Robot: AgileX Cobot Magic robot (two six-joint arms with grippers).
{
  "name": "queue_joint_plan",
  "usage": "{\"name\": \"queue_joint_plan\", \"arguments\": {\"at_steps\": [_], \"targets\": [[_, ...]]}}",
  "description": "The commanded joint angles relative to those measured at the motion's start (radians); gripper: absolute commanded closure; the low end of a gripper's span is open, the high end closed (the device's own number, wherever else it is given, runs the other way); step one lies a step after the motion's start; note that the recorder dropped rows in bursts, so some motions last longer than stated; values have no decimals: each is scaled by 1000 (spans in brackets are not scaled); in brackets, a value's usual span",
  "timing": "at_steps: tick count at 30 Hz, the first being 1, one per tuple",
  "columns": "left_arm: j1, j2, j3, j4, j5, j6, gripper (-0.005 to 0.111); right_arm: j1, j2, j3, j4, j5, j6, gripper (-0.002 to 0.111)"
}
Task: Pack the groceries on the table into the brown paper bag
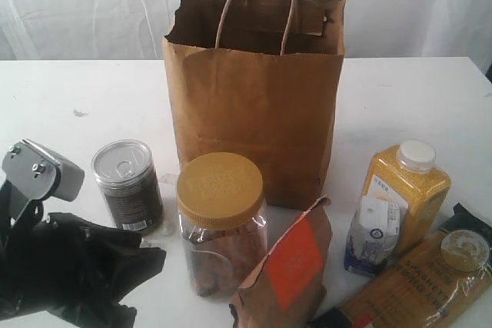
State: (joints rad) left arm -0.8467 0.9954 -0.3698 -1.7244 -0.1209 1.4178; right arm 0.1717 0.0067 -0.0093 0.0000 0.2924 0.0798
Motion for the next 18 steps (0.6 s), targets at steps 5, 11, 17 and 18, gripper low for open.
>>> {"name": "queue_joint_plan", "arguments": {"at_steps": [5,11,17,18], "targets": [[-2,-7,6,-20,115,105,61,-4,-7,-2,-7,-10,4,108],[-2,-7,8,388,140,-328,61,-4,-7,-2,-7,-10,4,108],[-2,-7,39,1247,16,-1418,61,-4,-7,-2,-7,-10,4,108],[-2,-7,62,1235,-31,-1418,61,-4,-7,-2,-7,-10,4,108]]}}
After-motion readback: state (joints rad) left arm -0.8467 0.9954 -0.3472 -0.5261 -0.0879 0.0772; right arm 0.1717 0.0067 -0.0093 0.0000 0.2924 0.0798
